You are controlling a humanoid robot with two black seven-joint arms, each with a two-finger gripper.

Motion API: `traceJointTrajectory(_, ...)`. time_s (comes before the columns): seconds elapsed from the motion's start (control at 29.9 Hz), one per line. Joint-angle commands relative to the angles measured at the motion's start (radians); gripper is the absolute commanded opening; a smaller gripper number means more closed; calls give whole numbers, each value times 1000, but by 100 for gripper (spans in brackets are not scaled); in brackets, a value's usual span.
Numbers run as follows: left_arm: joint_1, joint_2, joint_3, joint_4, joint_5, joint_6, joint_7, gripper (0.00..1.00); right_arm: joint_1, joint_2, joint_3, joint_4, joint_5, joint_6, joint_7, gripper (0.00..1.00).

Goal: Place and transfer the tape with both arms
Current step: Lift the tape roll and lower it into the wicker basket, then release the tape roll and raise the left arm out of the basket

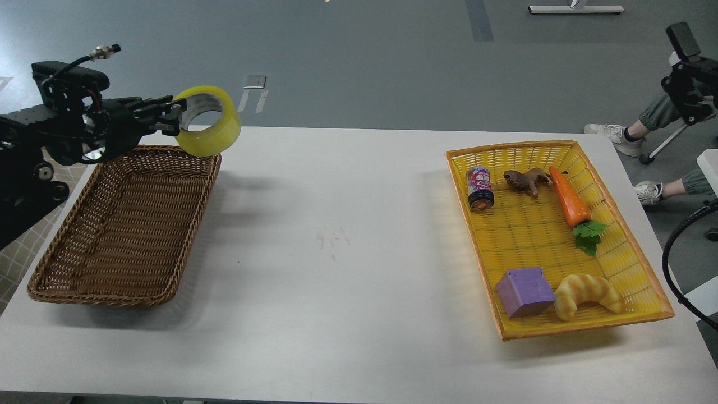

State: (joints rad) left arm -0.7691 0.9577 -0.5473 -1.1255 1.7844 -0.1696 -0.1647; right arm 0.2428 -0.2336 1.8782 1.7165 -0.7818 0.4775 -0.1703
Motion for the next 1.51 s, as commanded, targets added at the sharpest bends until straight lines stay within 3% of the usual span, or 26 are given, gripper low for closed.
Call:
traceJointTrajectory(0.0, 54, 62, 0, 13, 1, 4, -50, 0, 1, 0, 1, -2, 0, 0, 0, 99)
traceJointTrajectory(0.33, 300, 110, 0, 119, 0, 185, -145, 0, -2, 10, -1, 0, 1, 0, 0, 99)
traceJointTrajectory(0.47, 324, 104, 0, 168, -2, 197, -173, 0, -2, 8, -1, 2, 1, 0, -2, 99)
traceJointTrajectory(0.64, 367, 101, -2, 202, -11, 216, -237, 0, -3, 10, -2, 6, 1, 1, -2, 99)
traceJointTrajectory(0.87, 392, 87, -2, 204, -23, 222, -240, 2, -7, 8, -2, 6, 1, 1, -2, 99)
traceJointTrajectory(1.07, 396, 46, -2, 236, -51, 226, -242, 15, -10, 8, -2, 8, 1, 1, -2, 99)
traceJointTrajectory(1.17, 395, 44, -2, 250, -54, 226, -283, 29, -10, 8, -2, 8, 1, 1, -2, 99)
traceJointTrajectory(1.27, 389, 42, -3, 277, -56, 226, -324, 34, -8, 8, -1, 6, 0, 1, -2, 99)
traceJointTrajectory(1.4, 381, 27, -5, 312, -57, 228, -324, 42, -3, 8, -2, 6, 0, 1, -2, 99)
traceJointTrajectory(1.47, 381, 27, -5, 312, -63, 240, -324, 56, -3, 8, -1, 6, 0, 1, -2, 100)
